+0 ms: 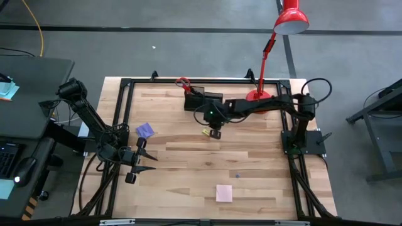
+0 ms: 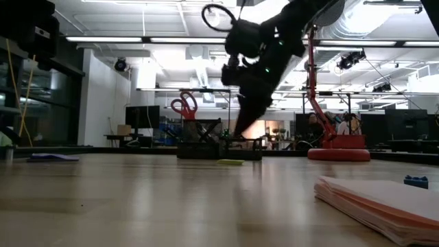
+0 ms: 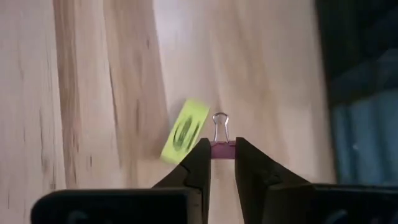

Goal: Pick and place office supplies into organizer
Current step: Put the pink clip bender into the desk organizer

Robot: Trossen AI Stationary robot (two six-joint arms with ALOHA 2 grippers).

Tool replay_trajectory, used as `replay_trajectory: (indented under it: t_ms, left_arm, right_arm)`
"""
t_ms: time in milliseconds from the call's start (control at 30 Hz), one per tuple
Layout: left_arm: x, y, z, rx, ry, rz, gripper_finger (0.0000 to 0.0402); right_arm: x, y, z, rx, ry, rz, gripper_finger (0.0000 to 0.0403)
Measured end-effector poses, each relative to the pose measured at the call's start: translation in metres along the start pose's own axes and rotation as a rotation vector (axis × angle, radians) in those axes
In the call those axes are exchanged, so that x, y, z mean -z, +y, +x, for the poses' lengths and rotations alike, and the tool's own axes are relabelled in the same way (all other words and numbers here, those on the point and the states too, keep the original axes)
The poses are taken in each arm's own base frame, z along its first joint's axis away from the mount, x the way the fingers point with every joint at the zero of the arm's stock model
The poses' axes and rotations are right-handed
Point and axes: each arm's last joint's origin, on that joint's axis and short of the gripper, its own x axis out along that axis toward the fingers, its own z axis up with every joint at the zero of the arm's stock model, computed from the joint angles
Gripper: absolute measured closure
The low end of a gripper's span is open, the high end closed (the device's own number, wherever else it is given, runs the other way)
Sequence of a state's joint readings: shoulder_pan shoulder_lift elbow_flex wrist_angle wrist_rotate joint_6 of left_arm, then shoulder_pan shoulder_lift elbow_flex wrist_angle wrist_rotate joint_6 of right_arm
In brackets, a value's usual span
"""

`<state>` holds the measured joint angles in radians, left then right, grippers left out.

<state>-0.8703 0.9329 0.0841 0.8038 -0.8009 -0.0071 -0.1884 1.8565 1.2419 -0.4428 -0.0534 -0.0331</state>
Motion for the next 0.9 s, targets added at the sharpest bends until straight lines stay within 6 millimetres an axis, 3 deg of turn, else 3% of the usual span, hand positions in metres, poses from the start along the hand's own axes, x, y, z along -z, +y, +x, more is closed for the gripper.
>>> replay_trajectory:
  t_ms: [267,700,900]
  left_arm:
    - [0.000,0.000,0.000,0.000,0.000,0.003,0.0252]
    - [0.000,0.000,0.000,0.007,-0.003,-0.003,0.0252]
    - [0.000,0.000,0.000,0.008,0.004,-0.024,0.0252]
  right_arm:
    - [-0.033,-0.007,-0.013,0.039,-0.150,-0.012,0.0366]
    - [-0.079,-0.034,0.030,0.081,-0.097,-0.006,0.0367]
    - [-0.082,-0.046,0.053,0.202,0.016,-0.008,0.0369]
